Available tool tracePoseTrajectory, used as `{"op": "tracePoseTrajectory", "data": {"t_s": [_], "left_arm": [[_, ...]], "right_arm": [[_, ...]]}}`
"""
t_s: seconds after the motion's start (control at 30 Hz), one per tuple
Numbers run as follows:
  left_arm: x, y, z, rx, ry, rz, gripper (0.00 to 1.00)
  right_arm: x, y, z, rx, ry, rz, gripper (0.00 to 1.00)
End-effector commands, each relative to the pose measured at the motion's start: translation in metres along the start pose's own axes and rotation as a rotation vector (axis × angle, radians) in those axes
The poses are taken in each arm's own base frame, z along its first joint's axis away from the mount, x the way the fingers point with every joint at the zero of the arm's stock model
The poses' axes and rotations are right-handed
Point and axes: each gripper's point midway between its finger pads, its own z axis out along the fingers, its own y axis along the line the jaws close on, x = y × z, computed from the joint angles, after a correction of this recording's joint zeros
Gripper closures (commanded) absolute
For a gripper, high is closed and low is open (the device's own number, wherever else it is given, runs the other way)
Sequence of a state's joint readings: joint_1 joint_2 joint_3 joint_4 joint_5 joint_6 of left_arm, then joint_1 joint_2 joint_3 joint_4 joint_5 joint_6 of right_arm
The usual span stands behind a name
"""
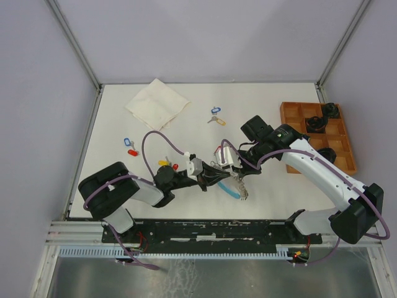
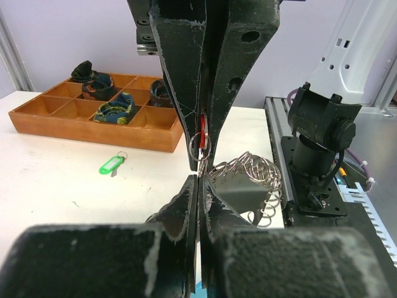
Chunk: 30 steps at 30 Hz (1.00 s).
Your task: Remove the keys from the keyring
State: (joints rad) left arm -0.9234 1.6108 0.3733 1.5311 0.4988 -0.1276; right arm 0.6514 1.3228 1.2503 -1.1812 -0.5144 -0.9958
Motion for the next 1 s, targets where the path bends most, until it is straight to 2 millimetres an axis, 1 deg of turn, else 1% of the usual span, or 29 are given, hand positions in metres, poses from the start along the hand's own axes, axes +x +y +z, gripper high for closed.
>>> {"op": "tracePoseTrajectory", "data": {"t_s": [0.0, 0.23, 0.73, 0.97], "left_arm": [[-0.045, 0.0, -0.001, -0.026, -0.169, 0.038, 0.97], [-0.044, 0.002, -0.003, -0.049, -0.174, 0.016, 0.97], [-0.047, 0.013, -0.01, -0.129, -0.186, 0.022, 0.97], [-0.05, 0.017, -0.009, -0.151, -0.198, 0.004, 0.97]], "right_arm": [[-0.01, -0.006, -0.01, 0.043, -0.034, -0.014, 0.99], [-0.009, -0.006, -0.007, 0.035, -0.034, -0.01, 0.99], [0.003, -0.016, -0.002, 0.074, 0.022, 0.012, 0.99], [0.007, -0.017, 0.008, 0.06, 0.057, 0.01, 0.99]]}}
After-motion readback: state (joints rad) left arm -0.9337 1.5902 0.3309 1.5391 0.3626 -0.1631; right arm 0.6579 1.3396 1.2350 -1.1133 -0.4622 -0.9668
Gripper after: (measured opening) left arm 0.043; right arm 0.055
